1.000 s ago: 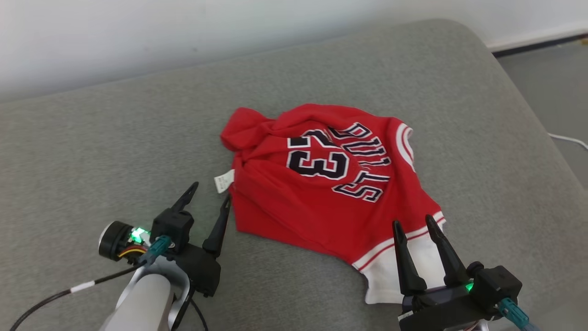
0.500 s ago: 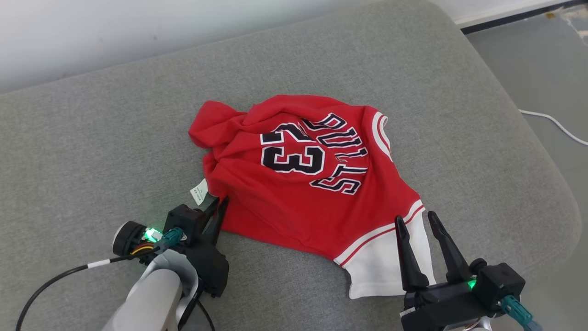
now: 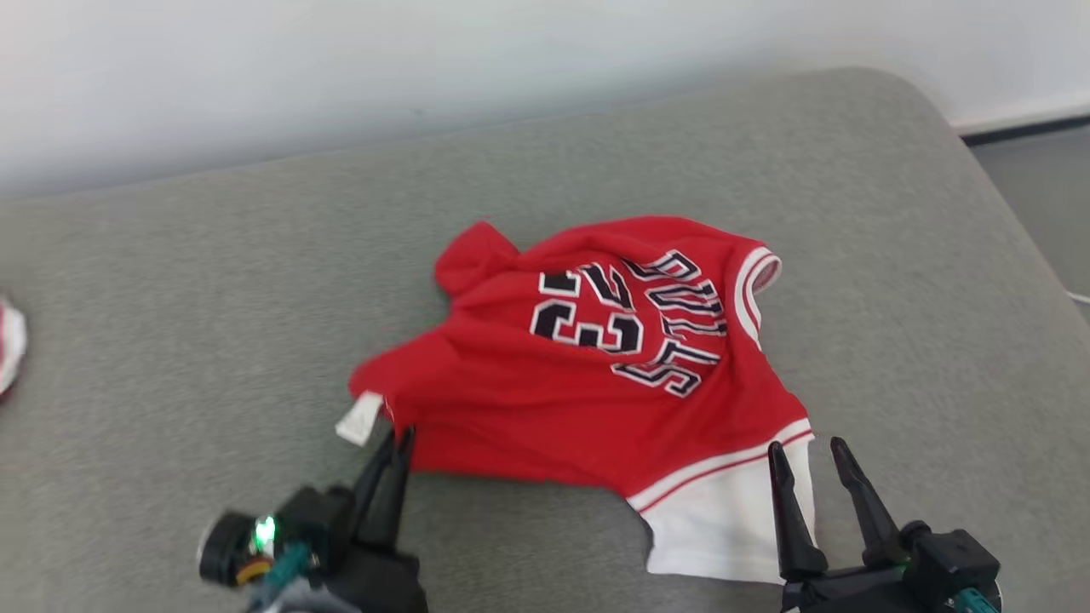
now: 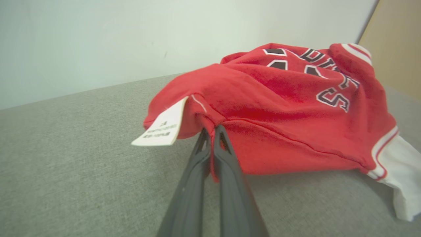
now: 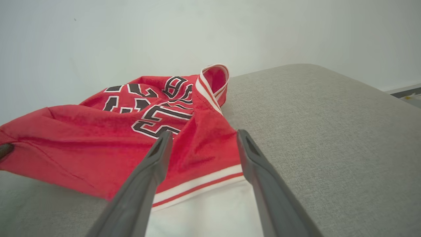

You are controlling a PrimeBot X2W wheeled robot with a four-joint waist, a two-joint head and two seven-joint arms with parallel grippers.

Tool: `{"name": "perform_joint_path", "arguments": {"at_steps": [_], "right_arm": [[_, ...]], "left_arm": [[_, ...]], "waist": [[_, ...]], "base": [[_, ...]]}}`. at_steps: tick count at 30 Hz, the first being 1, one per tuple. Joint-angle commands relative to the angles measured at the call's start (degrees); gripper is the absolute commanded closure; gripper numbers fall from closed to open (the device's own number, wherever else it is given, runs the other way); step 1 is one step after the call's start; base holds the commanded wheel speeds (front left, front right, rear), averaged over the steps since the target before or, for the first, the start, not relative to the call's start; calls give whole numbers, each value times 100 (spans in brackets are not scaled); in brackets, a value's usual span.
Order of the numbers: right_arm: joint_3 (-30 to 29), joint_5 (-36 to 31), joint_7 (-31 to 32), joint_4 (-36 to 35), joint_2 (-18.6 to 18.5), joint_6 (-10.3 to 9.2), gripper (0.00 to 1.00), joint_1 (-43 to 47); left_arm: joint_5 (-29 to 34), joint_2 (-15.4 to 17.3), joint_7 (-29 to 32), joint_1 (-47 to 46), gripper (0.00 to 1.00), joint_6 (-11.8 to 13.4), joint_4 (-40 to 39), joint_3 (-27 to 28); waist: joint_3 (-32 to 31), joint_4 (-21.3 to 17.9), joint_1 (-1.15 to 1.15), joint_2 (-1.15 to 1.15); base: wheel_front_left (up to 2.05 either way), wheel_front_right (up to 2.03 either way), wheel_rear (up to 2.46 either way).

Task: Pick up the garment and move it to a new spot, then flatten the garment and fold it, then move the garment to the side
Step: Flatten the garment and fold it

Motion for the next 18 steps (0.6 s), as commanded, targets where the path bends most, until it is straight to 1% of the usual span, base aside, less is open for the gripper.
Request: {"name": "perform_joint_path", "arguments": {"at_steps": [1,4,6,10,11,12,15,18], "right_arm": [[-15,-38,-3,-18,12,-13,0,56],[-86,-75,-2,-36,11,-13,0,106],[-124,-94,-3,-35,8,-13,0,136],[-88,-113,-2,-23,12,-13,0,146],[-82,-120,-2,-17,8,-13,0,155],[-77,-122,-2,-16,9,-13,0,160],[-87,-129,-2,-21,9,-13,0,171],[-148,-150,-2,-26,9,-13,0,167]], "left_arm": [[64,-35,-18,185,100,42,-89,20],[132,-194,-18,751,100,93,-426,55],[86,-346,-18,1093,100,110,-510,68],[17,-578,-18,1549,100,43,-239,29],[66,-619,-18,1606,40,27,-142,-19],[114,-657,-18,1615,0,0,-72,-69],[97,-740,-18,1648,0,-31,-147,-33],[180,-790,-18,1665,0,-1,-570,167]], "waist": [[-323,456,1,0],[-389,699,1,0],[-409,835,1,0],[-432,1000,1,0],[-439,1021,1,0],[-444,1039,1,0],[-460,1080,1,0],[-479,1104,1,0]], "base": [[0,0,0],[0,0,0],[0,0,0],[0,0,0],[0,0,0],[0,0,0],[0,0,0],[0,0,0]]}}
